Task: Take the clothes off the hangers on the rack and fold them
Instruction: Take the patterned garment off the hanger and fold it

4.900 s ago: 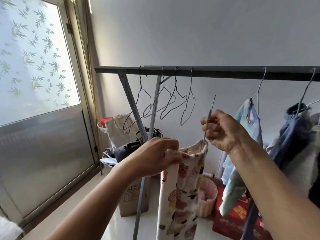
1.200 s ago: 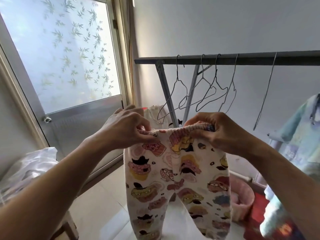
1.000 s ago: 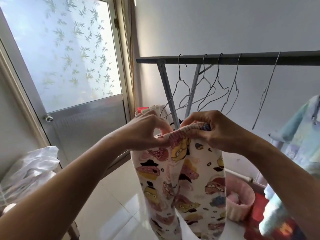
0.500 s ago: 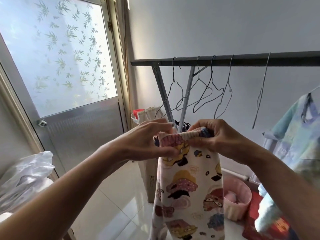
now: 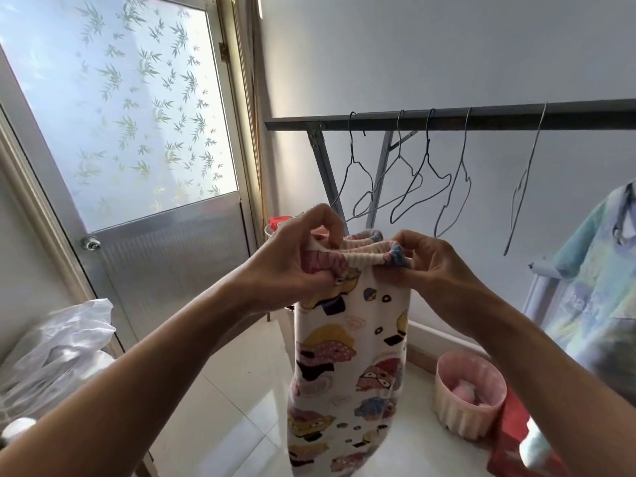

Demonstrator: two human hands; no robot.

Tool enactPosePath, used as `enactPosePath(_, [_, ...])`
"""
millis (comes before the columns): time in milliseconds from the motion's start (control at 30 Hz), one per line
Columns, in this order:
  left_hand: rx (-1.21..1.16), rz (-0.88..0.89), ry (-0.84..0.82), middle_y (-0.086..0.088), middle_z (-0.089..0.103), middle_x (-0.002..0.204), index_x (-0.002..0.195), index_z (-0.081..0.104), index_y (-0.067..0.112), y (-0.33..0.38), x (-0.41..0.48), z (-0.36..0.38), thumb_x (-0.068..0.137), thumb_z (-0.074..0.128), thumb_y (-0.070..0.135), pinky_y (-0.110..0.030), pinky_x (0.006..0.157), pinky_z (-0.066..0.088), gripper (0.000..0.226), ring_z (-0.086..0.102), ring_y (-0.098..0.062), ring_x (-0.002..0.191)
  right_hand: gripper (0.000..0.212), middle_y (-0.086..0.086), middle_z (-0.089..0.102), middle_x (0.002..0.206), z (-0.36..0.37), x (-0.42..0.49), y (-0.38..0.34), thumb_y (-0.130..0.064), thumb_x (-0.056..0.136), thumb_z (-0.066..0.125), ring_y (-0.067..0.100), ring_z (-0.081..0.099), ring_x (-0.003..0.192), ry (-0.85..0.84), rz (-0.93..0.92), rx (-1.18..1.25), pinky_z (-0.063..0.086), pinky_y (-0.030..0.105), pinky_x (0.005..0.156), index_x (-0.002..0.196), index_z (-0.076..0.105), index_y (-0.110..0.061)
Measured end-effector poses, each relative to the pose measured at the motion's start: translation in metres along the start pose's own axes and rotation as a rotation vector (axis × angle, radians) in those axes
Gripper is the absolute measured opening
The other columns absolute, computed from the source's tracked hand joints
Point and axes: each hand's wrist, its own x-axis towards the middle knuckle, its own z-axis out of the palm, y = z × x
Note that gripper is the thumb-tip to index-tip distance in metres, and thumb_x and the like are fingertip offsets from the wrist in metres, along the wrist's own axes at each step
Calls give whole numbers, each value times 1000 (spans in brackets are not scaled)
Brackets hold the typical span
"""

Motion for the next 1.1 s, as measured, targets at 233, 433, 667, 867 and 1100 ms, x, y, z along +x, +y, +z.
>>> enactPosePath(233, [-147, -344, 61, -14, 66, 114, 125, 57, 14, -1, 11, -10, 67, 80, 0, -39, 80, 60, 64, 71, -28, 96, 24, 3, 72, 79, 10, 2, -5, -16, 71, 68, 24, 70, 72, 102, -79, 66, 56, 27, 57, 87, 53, -8])
enactPosePath(433, [-167, -351, 100, -16, 74, 100, 109, 67, 5, 0, 18, -10, 61, 80, 18, -40, 81, 59, 51, 72, -30, 90, 36, 10, 71, 85, 5, 8, -5, -17, 71, 69, 29, 68, 77, 131, -55, 160, 60, 38, 65, 102, 55, -4])
enactPosePath(667, [-189, -217, 245, -17, 64, 104, 118, 54, 15, 13, 33, 3, 69, 79, 2, -35, 71, 60, 56, 71, -25, 83, 45, 16, 72, 104, -5, 2, 15, -39, 70, 82, 36, 69, 96, -27, 126, 132, 58, 44, 81, 103, 71, -9])
enactPosePath(867, [-304, -228, 333, -12, 69, 103, 127, 48, 11, 3, 29, 7, 76, 80, 17, -37, 75, 59, 60, 72, -27, 90, 24, 15, 74, 96, 15, 0, 22, -16, 80, 63, 31, 71, 83, 173, 54, 326, 60, 43, 71, 101, 69, -6])
enactPosePath(1100, [-335, -402, 128, -14, 69, 117, 129, 52, 9, -57, -26, 24, 79, 79, 17, -44, 91, 56, 58, 68, -30, 107, 27, 9, 74, 100, 18, 10, 17, -9, 93, 54, 27, 71, 91, 310, -22, 421, 58, 39, 73, 119, 61, -5])
